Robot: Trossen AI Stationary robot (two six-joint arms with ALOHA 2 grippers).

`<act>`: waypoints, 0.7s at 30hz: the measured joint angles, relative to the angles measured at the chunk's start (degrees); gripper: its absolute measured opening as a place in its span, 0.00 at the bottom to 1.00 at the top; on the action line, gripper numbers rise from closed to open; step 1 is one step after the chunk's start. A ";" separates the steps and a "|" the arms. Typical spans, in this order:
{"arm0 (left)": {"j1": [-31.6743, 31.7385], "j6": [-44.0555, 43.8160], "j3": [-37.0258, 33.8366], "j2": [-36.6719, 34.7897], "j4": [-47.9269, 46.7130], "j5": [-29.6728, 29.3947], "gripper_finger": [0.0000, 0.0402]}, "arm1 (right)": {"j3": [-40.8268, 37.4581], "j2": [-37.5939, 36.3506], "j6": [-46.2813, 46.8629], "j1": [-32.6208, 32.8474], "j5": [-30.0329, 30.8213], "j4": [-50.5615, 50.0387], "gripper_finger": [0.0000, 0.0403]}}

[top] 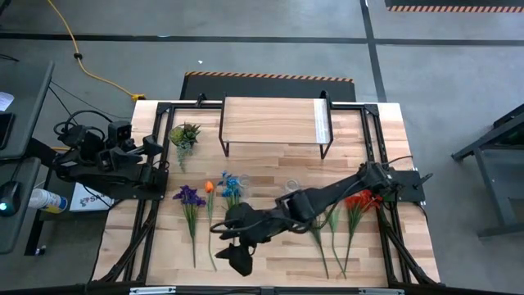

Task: Pick and place flowers into a vace then onto a shelf
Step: Put the blue flower into the left transparent crystal vase

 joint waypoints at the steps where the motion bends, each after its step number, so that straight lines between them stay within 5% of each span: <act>1: 0.02 0.00 0.00 0.00 0.00 0.05 0.98 | -0.13 0.33 1.45 0.00 0.63 -1.40 0.62; 21: 0.00 0.22 0.00 0.00 -0.40 1.53 0.98 | -0.22 3.62 26.20 -0.63 9.96 -17.38 0.62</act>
